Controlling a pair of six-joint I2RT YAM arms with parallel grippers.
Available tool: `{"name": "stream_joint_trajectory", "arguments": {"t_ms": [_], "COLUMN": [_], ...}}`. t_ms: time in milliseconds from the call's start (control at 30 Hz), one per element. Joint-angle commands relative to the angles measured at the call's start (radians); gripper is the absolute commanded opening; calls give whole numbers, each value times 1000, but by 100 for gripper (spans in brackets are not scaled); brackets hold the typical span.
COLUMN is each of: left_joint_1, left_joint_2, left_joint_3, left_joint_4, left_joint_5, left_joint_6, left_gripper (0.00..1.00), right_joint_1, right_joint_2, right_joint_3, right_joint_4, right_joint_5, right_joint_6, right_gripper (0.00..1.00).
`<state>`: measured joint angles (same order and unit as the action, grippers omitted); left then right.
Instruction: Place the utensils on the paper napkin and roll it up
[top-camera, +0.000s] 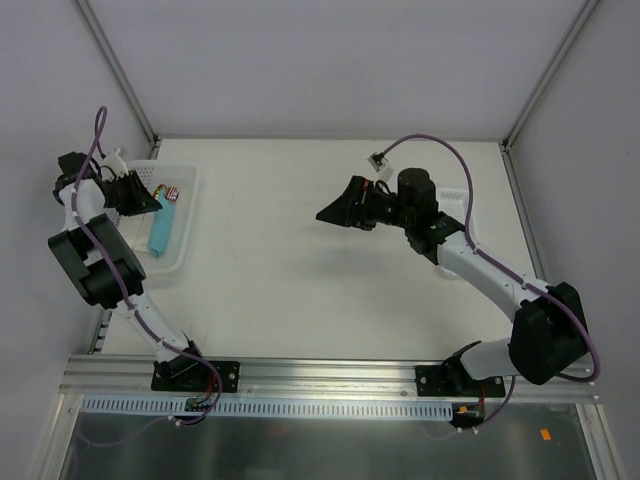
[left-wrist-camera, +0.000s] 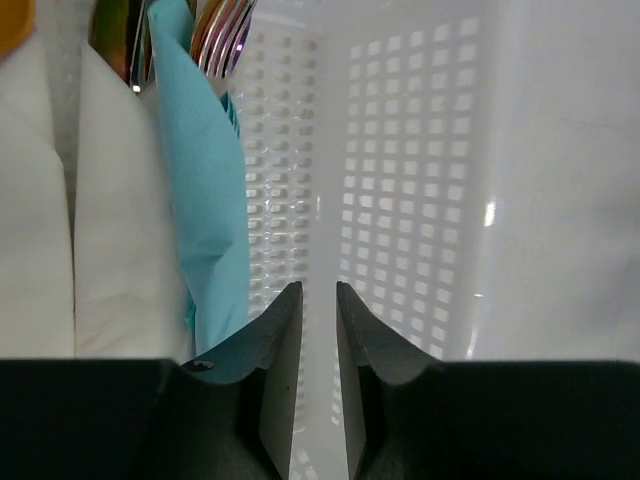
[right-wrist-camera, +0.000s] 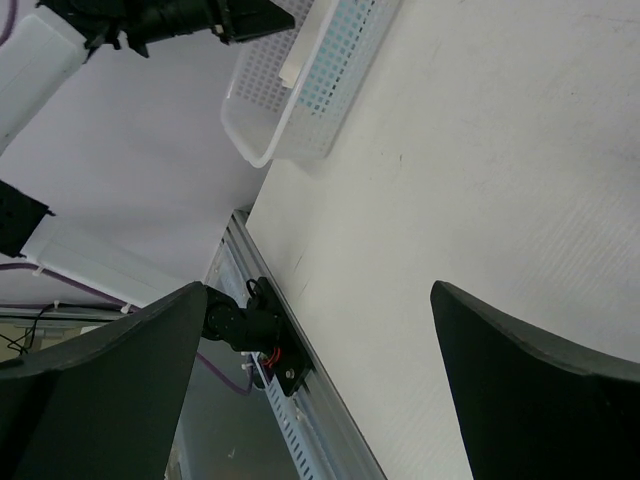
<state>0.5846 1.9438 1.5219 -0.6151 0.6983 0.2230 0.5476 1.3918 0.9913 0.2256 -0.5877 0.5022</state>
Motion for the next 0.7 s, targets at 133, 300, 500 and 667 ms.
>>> {"name": "stream_joint_trajectory", "arguments": {"t_ms": [133,300,500,667], "left_joint_1": [-69,-299,-659,-836], "left_joint_2": [-259,-393,-468,-434], "left_joint_3": [92,50,-37,-78], "left_joint_4": [-55,-92,-106,-106], "left_joint_5": [26,-46,-192,-233], "left_joint_6": [59,130,128,38], "left_gripper": [24,32,70,99], "right_joint_1": [-24,-64,-101,-126], "right_joint_2": [-91,-131,-168,-151], "right_joint_3": [76,110,165,196], "right_joint_4": [-126,-301,-552,-729], "right_joint_5": [9,41,185,377], "right_joint_6": [-97,-195,-365,-479], "right_gripper": [99,99,99,99]}}
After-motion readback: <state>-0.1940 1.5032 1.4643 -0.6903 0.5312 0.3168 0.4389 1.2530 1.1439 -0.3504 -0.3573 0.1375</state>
